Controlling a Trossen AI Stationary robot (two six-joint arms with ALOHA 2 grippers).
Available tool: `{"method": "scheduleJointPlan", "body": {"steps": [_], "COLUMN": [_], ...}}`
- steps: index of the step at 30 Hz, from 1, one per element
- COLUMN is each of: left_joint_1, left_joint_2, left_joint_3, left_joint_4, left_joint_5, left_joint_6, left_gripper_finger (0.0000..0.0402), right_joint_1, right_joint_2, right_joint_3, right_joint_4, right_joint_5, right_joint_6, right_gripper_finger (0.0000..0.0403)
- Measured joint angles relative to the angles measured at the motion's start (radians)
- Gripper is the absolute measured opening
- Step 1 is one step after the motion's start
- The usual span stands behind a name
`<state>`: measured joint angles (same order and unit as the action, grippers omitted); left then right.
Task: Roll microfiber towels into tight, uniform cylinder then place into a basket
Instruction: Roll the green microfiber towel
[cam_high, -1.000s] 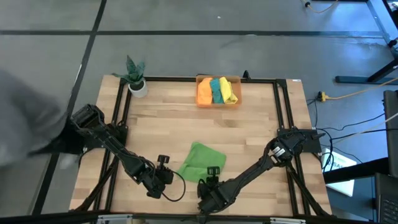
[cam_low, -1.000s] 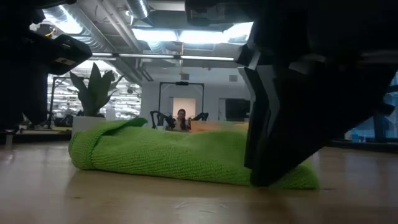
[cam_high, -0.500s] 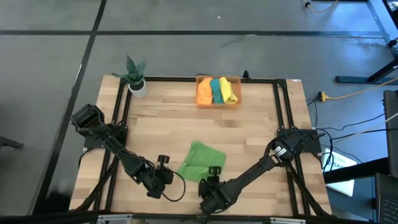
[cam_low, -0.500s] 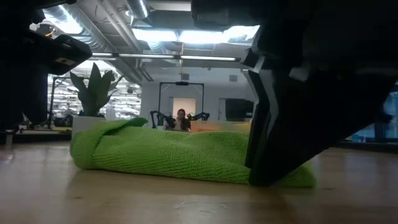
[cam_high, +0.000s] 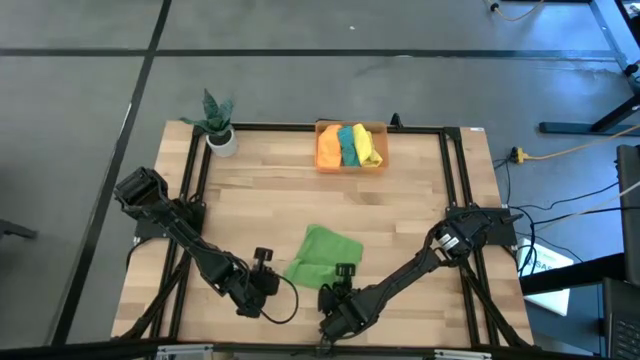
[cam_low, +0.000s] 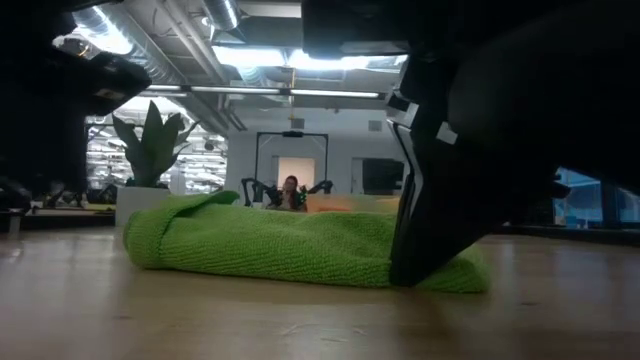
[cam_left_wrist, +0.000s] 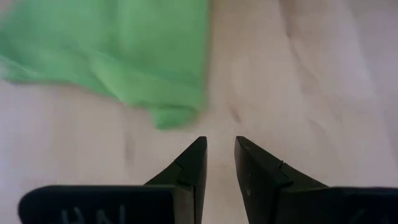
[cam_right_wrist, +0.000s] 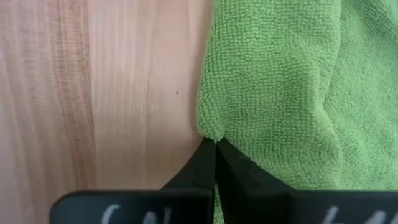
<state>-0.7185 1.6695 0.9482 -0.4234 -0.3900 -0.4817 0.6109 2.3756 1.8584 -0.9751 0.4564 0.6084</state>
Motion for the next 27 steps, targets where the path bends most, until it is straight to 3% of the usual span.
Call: {"method": "scheduleJointPlan", "body": {"steps": [4,11,27], "left_joint_1": [0.001,0.012,0.102], "left_joint_2": [0.000,0.048,0.126], "left_joint_3": [0.000,0.000,-0.001], "left_joint_4": [0.053,0.199,0.219], "left_joint_5": [-0.127,-0.118,-0.115], "left_joint_6": [0.069,0.242,0.350], "left_gripper_finger": [0.0075,0.0075,0.0075], "right_joint_1": [-0.002,-0.002,-0.001], "right_joint_2": [0.004,0.007,0.006], "right_joint_3": [0.020,0.060,0.154], "right_joint_4": [-0.023,-0.072,-0.094], "right_joint_5": [-0.012,-0.027,-0.104], "right_joint_6": [-0.012,-0.045,-0.033], "right_gripper_finger": [0.0004,0.0002,0.0000]}}
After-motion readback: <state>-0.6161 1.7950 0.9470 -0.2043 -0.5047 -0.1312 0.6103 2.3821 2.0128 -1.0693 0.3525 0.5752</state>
